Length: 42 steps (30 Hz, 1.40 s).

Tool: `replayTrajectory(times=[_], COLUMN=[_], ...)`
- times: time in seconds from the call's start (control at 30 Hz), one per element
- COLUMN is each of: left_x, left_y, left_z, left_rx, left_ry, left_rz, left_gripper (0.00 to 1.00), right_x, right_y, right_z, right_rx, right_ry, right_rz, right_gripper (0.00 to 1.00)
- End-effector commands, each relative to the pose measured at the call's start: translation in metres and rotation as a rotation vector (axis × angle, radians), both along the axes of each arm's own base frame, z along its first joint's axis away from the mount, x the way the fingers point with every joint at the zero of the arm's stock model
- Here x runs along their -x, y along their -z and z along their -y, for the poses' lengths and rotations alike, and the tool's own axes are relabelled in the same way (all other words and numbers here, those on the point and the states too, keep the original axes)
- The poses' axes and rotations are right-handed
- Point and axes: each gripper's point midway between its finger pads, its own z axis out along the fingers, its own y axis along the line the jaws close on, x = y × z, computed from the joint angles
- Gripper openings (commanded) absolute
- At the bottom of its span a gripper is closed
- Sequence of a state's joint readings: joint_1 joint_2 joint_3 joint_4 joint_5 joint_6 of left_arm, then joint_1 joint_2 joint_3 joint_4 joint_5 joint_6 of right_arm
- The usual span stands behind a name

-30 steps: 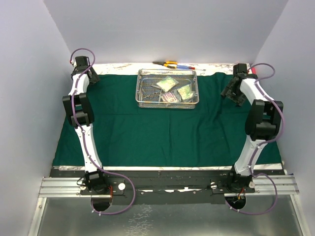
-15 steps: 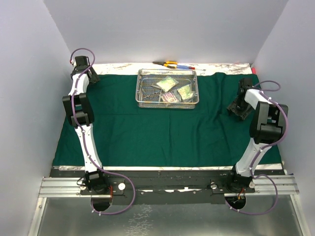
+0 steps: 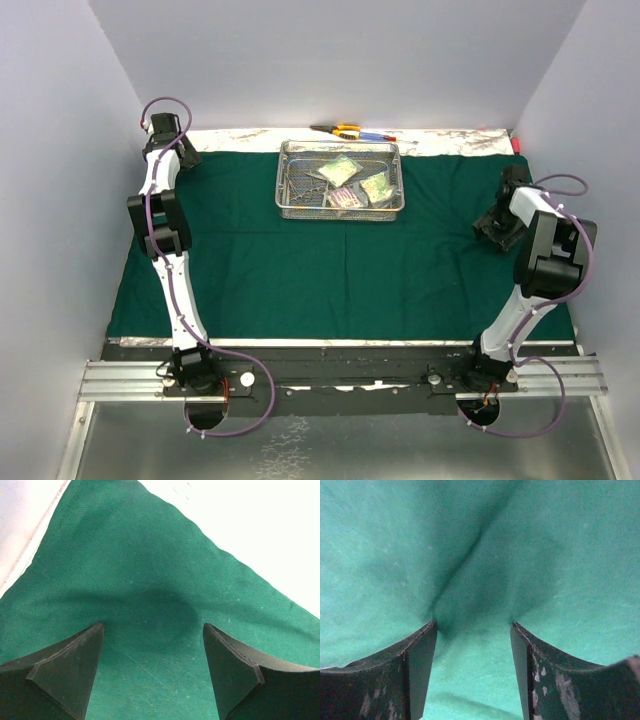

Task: Open and lay out the surgical kit
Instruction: Smooth out the surgical kit at the center of the board.

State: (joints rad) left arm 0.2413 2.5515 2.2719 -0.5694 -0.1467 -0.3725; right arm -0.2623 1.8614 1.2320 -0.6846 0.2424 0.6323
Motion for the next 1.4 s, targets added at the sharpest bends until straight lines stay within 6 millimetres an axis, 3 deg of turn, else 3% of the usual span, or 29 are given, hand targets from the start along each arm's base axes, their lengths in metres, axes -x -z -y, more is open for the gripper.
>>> replayTrajectory(times=[0.0, 0.17, 0.33, 0.53, 0.7, 0.9, 1.13, 1.37], left_x=[0.025, 0.023, 0.017, 0.01, 0.006, 0.005, -0.001, -0.005], left_y=[0.058, 0.047, 0.026, 0.011, 0.006, -0.007, -0.019, -0.016], left_z=[-0.004, 0.0, -0.001, -0.002, -0.006, -0.006, 0.001, 0.001], left_rx=[0.043, 0.044, 0.028, 0.026, 0.01, -0.002, -0.014, 0.0], left_ry=[0.003, 0.035, 0.059, 0.049, 0.029, 0.029, 0.048, 0.024], left_rz=[-0.145, -0.129, -0.094, -0.055, -0.037, -0.01, 0.029, 0.049], left_gripper=[0.82, 0.83, 0.88, 0.92, 0.92, 0.91, 0.91, 0.91], right_x=[-0.024, -0.072, -0.123, -0.188, -0.231, -0.256, -0.257, -0.259], right_y=[-0.015, -0.058, -0.07, -0.07, -0.075, -0.046, -0.004, 0.002], right_z=[0.021, 0.032, 0.041, 0.065, 0.083, 0.085, 0.078, 0.096], right_rx=[0.058, 0.105, 0.13, 0.212, 0.298, 0.283, 0.203, 0.168], right_ry=[-0.043, -0.125, -0.223, -0.243, -0.282, -0.373, -0.459, -0.437], right_rz=[0.022, 0.155, 0.255, 0.348, 0.429, 0.395, 0.351, 0.343], right_gripper=[0.65, 0.73, 0.78, 0.65, 0.62, 0.61, 0.61, 0.61])
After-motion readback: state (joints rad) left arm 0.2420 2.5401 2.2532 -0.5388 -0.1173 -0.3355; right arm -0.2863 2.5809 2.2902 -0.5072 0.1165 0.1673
